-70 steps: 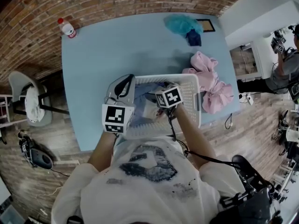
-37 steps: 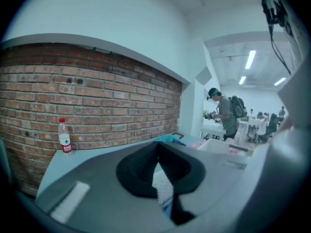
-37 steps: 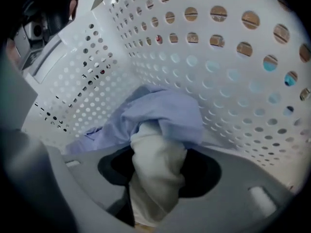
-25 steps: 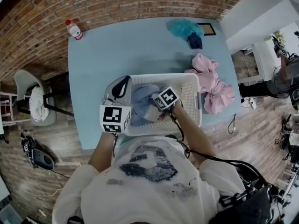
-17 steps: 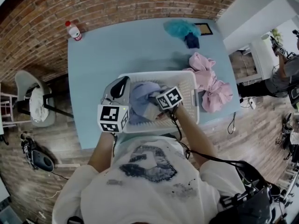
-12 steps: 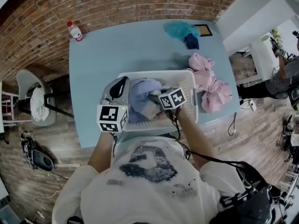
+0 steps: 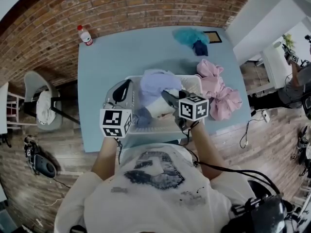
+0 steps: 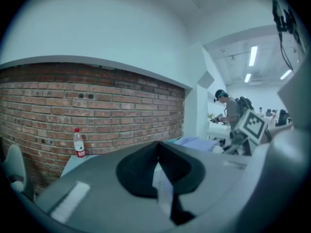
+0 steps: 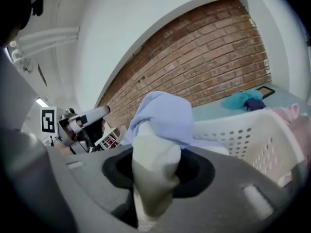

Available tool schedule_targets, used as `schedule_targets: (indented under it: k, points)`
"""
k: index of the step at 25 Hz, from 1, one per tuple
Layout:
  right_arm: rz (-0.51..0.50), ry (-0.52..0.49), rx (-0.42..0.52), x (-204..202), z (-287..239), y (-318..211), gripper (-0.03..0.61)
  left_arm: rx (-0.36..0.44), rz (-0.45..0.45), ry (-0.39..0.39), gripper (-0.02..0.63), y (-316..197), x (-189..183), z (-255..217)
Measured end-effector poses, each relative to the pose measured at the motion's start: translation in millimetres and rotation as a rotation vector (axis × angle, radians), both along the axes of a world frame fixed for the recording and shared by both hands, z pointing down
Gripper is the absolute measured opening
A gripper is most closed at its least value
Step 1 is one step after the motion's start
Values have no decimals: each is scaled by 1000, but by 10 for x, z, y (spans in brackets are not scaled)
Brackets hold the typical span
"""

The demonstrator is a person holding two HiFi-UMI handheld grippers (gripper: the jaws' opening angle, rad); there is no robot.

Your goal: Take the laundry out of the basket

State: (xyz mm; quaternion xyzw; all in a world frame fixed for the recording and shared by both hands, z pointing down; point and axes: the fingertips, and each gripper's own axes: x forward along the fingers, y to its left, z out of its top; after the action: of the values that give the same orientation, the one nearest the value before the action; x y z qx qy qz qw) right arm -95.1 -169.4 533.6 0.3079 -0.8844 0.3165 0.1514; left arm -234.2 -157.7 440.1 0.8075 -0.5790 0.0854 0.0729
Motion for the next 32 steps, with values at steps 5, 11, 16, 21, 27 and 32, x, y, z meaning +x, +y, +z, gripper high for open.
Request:
schedule_targets:
  k: [5, 11, 16, 21, 27, 32]
  points:
    - [33, -62, 119, 81, -628, -46, 160, 45, -14, -25, -9, 38, 35, -180]
    - [70, -72, 272, 212, -1247, -55, 160, 107, -19, -42, -9, 43, 133, -440]
    - [93, -76, 386, 316, -1729, -28, 160, 160, -22, -49, -9, 70, 202, -721]
    - [97, -83, 489, 379, -2155, 36, 160, 217, -24, -63, -9, 98, 276, -1014]
    - [113, -81, 567, 431, -2452, 72, 160, 258, -36, -71, -9, 100, 317, -1296]
    - [137, -59, 591, 500, -2475, 85, 160, 275, -46, -86, -9, 125, 353, -1423]
